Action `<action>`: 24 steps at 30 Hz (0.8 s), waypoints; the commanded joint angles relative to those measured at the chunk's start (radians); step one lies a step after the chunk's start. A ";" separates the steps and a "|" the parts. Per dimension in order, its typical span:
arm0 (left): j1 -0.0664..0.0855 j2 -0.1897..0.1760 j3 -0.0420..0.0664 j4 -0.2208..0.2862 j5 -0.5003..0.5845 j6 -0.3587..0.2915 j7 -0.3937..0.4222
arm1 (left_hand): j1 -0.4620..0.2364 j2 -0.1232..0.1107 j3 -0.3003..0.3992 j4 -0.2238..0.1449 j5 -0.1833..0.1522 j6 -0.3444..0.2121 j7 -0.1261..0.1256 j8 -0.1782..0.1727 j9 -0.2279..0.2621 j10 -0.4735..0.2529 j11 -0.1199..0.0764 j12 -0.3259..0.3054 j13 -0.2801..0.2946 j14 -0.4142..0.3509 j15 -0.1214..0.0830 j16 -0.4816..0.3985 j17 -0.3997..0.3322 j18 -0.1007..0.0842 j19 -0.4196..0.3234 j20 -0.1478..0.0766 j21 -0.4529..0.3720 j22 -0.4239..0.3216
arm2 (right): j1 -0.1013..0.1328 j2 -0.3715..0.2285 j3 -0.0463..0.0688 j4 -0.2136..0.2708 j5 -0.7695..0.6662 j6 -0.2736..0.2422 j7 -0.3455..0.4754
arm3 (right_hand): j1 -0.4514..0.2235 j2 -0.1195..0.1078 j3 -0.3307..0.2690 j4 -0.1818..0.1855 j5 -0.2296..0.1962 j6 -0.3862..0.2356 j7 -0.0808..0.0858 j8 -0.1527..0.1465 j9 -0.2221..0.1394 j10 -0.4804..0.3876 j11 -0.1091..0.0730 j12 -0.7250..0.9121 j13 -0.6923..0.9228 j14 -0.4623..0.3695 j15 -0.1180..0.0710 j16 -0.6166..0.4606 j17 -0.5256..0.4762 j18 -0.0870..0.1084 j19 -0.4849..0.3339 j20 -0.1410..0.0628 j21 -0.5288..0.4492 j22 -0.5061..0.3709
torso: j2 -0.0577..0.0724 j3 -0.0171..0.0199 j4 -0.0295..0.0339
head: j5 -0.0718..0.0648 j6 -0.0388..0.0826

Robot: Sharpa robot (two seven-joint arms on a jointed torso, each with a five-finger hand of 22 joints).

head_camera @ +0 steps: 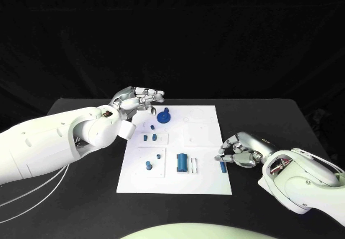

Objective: Assemble the parts on the task board

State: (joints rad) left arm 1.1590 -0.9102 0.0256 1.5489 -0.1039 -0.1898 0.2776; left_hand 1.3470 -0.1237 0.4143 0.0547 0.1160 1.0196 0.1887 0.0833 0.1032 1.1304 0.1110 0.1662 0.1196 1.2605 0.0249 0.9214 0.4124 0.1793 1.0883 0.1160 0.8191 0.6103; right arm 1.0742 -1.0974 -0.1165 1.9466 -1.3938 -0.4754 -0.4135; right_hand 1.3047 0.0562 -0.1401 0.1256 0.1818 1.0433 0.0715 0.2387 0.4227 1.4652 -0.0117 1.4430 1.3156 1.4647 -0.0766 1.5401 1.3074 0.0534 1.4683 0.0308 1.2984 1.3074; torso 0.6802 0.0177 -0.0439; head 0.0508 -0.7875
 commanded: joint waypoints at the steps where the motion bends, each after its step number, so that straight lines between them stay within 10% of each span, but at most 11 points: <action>1: 0.001 0.002 0.000 0.003 -0.001 0.010 0.009 | 0.000 0.009 -0.006 -0.002 -0.002 -0.004 -0.001 -0.003 -0.001 -0.007 0.000 0.004 -0.001 -0.005 0.001 -0.005 -0.002 0.005 0.004 -0.001 -0.005 -0.001 | -0.008 -0.013 -0.002 -0.002 -0.068 0.010 -0.020 | 0.079 0.074 0.009 0.000 0.001 0.015 -0.001 -0.008 -0.007 0.027 0.005 -0.054 0.132 0.093 0.007 -0.002 0.203 -0.008 0.032 0.008 0.010 0.202 | -0.003 0.0006 -0.0039 | -0.031 0.001; 9: 0.001 0.003 -0.002 0.003 -0.001 0.012 0.008 | 0.000 0.009 -0.006 -0.002 -0.002 -0.004 -0.001 -0.003 -0.001 -0.007 0.000 0.004 -0.001 -0.005 0.001 -0.005 -0.002 0.005 0.004 -0.001 -0.005 -0.001 | -0.031 -0.019 -0.004 -0.018 -0.152 0.021 -0.094 | 0.059 0.057 0.008 0.015 0.010 0.061 -0.013 -0.014 -0.019 0.029 -0.004 -0.056 0.133 0.094 0.001 0.000 0.208 -0.009 0.037 0.005 0.022 0.205 | -0.001 0.0011 -0.0018 | -0.054 0.003; 24: 0.001 0.001 -0.002 0.004 -0.001 0.014 0.006 | 0.001 0.010 -0.006 -0.002 -0.002 -0.004 -0.002 -0.002 -0.001 -0.007 0.000 0.004 -0.001 -0.005 0.001 -0.005 -0.002 0.005 0.004 -0.001 -0.006 -0.001 | -0.058 0.016 -0.005 -0.041 -0.212 0.055 -0.148 | 0.039 0.038 0.002 0.034 0.012 0.089 -0.022 -0.010 -0.017 0.029 -0.011 -0.060 0.131 0.095 -0.005 0.001 0.209 -0.010 0.038 0.001 0.025 0.206 | -0.001 -0.0003 -0.0021 | -0.047 -0.005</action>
State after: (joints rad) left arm 1.1589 -0.9104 0.0229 1.5494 -0.1039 -0.1895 0.2775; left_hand 1.3471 -0.1237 0.4114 0.0518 0.1160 1.0197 0.1886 0.0833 0.1033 1.1304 0.1110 0.1662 0.1196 1.2605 0.0249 0.9214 0.4118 0.1793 1.0883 0.1160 0.8192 0.6104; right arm 1.0187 -1.0867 -0.1215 1.9071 -1.5634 -0.4442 -0.5314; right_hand 1.3310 0.0826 -0.1391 0.1520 0.1880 1.1266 0.0489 0.2307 0.4051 1.4680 -0.0137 1.3939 1.5036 1.4662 -0.0748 1.5401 1.3073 0.0534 1.4647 0.0342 1.3183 1.3081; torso 0.6796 0.0184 -0.0447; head 0.0029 -0.7901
